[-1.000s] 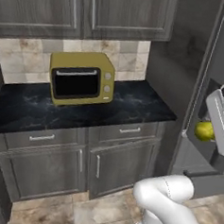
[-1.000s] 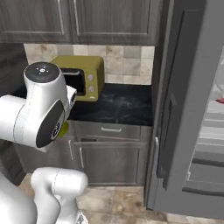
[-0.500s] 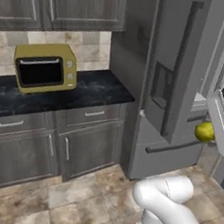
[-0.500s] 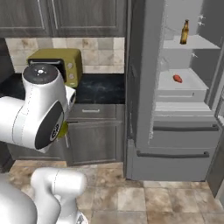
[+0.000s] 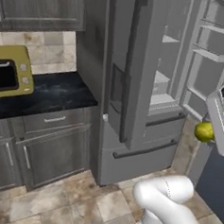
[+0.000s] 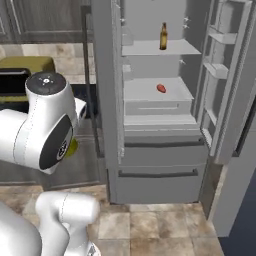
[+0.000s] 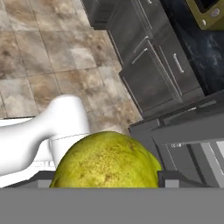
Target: Place the beer on the top shelf of the fridge to keep it out of children's reach, and place the sweet potato and pear on lower shelves for easy access.
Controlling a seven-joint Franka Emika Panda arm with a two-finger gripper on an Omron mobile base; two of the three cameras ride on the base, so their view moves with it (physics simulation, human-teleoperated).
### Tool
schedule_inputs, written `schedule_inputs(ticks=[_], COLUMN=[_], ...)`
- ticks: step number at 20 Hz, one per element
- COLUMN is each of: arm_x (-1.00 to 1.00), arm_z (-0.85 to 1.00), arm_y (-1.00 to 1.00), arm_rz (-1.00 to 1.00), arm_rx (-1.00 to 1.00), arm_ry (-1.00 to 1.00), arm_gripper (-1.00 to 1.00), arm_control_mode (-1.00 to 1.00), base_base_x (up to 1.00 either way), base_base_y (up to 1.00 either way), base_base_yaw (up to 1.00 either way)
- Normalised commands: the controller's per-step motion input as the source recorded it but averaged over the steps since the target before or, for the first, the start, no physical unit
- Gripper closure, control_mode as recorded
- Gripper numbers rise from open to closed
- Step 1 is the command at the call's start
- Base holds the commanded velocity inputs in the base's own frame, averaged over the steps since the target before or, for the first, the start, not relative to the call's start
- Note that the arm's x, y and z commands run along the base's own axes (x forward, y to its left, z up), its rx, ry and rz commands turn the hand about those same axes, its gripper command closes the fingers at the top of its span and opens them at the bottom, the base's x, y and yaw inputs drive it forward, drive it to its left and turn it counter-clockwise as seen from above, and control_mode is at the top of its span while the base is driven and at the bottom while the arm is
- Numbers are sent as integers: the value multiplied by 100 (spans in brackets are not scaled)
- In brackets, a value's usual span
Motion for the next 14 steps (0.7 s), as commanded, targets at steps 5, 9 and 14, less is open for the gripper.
schedule_inputs(ticks=[5, 9, 14], arm_x=[0, 0, 0], arm_z=[0, 0, 0], arm_y=[0, 0, 0], arm_rz=[0, 0, 0], arm_rx=[0, 0, 0], arm_ry=[0, 0, 0], arm_gripper=[100, 100, 100], arm_control_mode=[100, 100, 100], base_base_x=[20, 27, 30], base_base_y=[-86, -73, -49], base_base_yaw=[5, 23, 35])
